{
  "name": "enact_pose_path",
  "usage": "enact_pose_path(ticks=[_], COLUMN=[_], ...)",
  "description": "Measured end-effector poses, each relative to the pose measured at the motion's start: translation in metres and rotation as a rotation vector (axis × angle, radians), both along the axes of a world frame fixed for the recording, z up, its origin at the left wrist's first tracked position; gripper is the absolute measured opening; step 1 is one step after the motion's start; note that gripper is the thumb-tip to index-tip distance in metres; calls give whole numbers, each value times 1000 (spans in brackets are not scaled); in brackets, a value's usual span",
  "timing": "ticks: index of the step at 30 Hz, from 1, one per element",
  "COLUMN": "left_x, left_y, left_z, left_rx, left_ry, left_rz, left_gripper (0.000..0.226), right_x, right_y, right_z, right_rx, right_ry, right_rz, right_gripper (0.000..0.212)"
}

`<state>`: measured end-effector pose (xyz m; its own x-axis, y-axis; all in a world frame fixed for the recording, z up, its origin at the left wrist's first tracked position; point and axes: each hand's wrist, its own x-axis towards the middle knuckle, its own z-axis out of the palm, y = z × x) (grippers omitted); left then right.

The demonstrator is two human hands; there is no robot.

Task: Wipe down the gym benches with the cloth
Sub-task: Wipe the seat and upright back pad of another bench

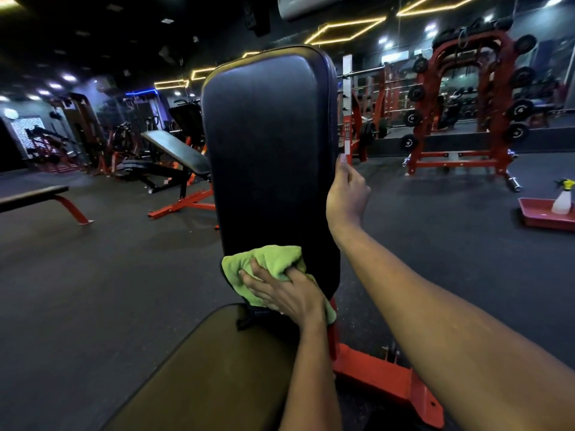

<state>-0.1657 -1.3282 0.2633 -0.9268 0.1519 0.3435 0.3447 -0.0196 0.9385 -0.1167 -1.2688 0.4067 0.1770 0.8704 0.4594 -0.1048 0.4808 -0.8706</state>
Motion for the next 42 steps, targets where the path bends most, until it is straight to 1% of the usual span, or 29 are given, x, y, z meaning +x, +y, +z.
enact_pose_path(ticks=[1,2,5,9,10,11,13,15,18,20,22,24,27,29,31,32,33,34,35,36,37,38,39,40,41,42], left_x=[2,3,-13,-64,-74,-80,-79,-67,-37,-15,-11,-23,-41,-48,-59,-64,-69,-71,-72,-73,-74,-74,-71,-67,-64,-60], left_y=[-1,-2,-4,-1,0,0,3,6,-2,-12,-17,-13,-7,-3,2,4,6,6,6,7,9,10,12,13,14,14], left_z=[3,11,19,48,63,81,113,128,110,86,75,89,130,154,180,195,214,231,245,253,253,247,236,224,213,207], left_rx=[55,76,43,33,48,57,73,103,141,106,80,86,51,59,89,94,86,72,61,58,51,39,24,14,11,16], left_ry=[-85,-99,-113,-252,-242,-187,14,175,485,684,774,784,813,877,954,998,1052,1120,1191,1254,1289,1270,1189,1073,966,900], left_rz=[-45,-38,-53,-46,-45,-57,-98,-135,-207,-286,-320,-317,-290,-298,-331,-349,-369,-386,-396,-389,-358,-294,-218,-161,-142,-158], left_gripper=[64,65,68,63,62,62,68,74,80,82,74,68,73,80,86,88,88,86,84,84,86,89,93,95,94,92], right_x=[0,0,0,-1,-2,-2,-2,-2,1,3,3,5,2,1,2,4,7,8,8,7,3,1,-1,-4,-7,-9], right_y=[0,1,5,5,5,4,4,3,4,8,11,11,14,24,35,36,34,33,28,26,29,29,27,28,30,32], right_z=[0,0,-1,-1,-1,-1,0,1,5,5,5,6,6,6,12,20,31,40,50,58,60,62,61,58,55,53], right_rx=[3,9,24,14,8,0,1,6,-41,-51,-61,-93,-136,-154,-164,-156,-139,-132,-118,-106,-93,-70,-59,-59,-51,-45], right_ry=[-15,-35,-70,-40,-25,-3,47,95,174,190,186,202,204,194,133,101,90,104,148,210,273,307,318,340,356,379], right_rz=[-10,-28,-52,-11,7,30,81,130,166,176,208,277,386,409,426,435,446,466,496,529,559,565,546,515,516,518], right_gripper=[48,47,44,57,59,63,68,61,48,46,46,49,72,71,75,74,68,56,44,37,36,35,38,50,61,68])
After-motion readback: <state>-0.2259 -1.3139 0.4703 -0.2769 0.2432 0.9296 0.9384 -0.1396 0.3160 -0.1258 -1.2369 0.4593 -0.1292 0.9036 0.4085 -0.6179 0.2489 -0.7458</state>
